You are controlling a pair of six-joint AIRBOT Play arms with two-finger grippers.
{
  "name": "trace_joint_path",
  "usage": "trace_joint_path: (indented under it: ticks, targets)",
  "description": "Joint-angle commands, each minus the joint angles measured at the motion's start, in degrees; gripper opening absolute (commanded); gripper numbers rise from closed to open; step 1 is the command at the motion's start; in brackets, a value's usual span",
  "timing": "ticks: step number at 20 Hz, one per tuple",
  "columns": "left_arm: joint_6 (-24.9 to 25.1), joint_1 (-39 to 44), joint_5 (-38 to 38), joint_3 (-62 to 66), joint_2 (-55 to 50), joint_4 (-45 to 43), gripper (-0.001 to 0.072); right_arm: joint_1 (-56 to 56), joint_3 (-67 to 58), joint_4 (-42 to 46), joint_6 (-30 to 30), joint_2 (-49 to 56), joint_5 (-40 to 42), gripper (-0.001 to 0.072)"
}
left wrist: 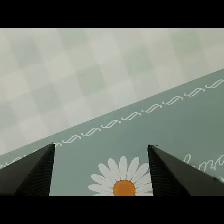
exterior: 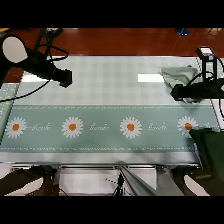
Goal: Fold the shirts.
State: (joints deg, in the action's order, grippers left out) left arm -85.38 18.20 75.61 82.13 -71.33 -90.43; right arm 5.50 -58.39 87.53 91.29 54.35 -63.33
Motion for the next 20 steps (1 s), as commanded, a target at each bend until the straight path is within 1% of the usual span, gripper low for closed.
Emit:
trace_joint_path:
  ticks: [1,2,4,6,7,8,9,10,11,13,16,19,20]
  targets:
    - [0.02,0.02,-2.73,0.00,-0.90,0.00,0.0720,0.04,0.02,-0.52,0.26,0.02,8.15,0.0605]
    - [0.02,0.02,-4.00,0.00,-1.51,-0.02,0.0720,0.04,0.02,-1.38,0.48,0.09,10.99,0.0605]
    - [0.02,0.02,-6.19,0.00,-2.75,-0.02,0.0720,0.02,0.02,-0.81,-1.49,0.07,21.00,0.0605]
    - [0.02,-0.02,-6.62,0.00,-3.76,-0.04,0.0720,0.02,0.00,4.22,-5.11,0.07,27.71,0.0604]
    - [0.02,-0.04,-6.58,0.00,-4.07,-0.20,0.0720,0.00,0.02,10.14,-5.46,0.20,30.80,0.0600]
    - [0.02,-0.04,-6.51,0.00,-4.20,-0.22,0.0720,-0.66,0.00,17.03,-1.86,0.85,33.83,0.0592]
    - [0.02,-0.02,-6.51,0.00,-4.17,-0.22,0.0720,-2.56,0.00,24.06,4.96,2.40,35.71,0.0592]
    - [0.02,-0.02,-6.43,0.00,-4.15,-0.20,0.0720,-5.60,0.00,28.74,11.19,4.55,35.85,0.0592]
    - [0.00,0.00,-6.19,0.00,-4.17,-0.20,0.0720,-9.57,0.00,29.00,15.23,7.02,35.56,0.0593]
    - [0.00,0.02,-5.46,0.00,-4.17,-0.04,0.0720,-16.90,0.00,24.79,18.64,11.61,35.56,0.0594]
    - [-0.02,0.04,-3.72,0.00,-4.17,0.02,0.0720,-25.14,0.00,16.68,18.60,18.36,35.47,0.0594]
    - [-0.02,0.04,-3.41,0.00,-4.17,0.02,0.0720,-28.39,0.00,10.51,18.53,23.74,35.54,0.0594]
    - [-0.02,0.04,-3.41,0.00,-4.17,0.02,0.0720,-28.52,0.00,9.64,18.32,25.24,35.58,0.0595]
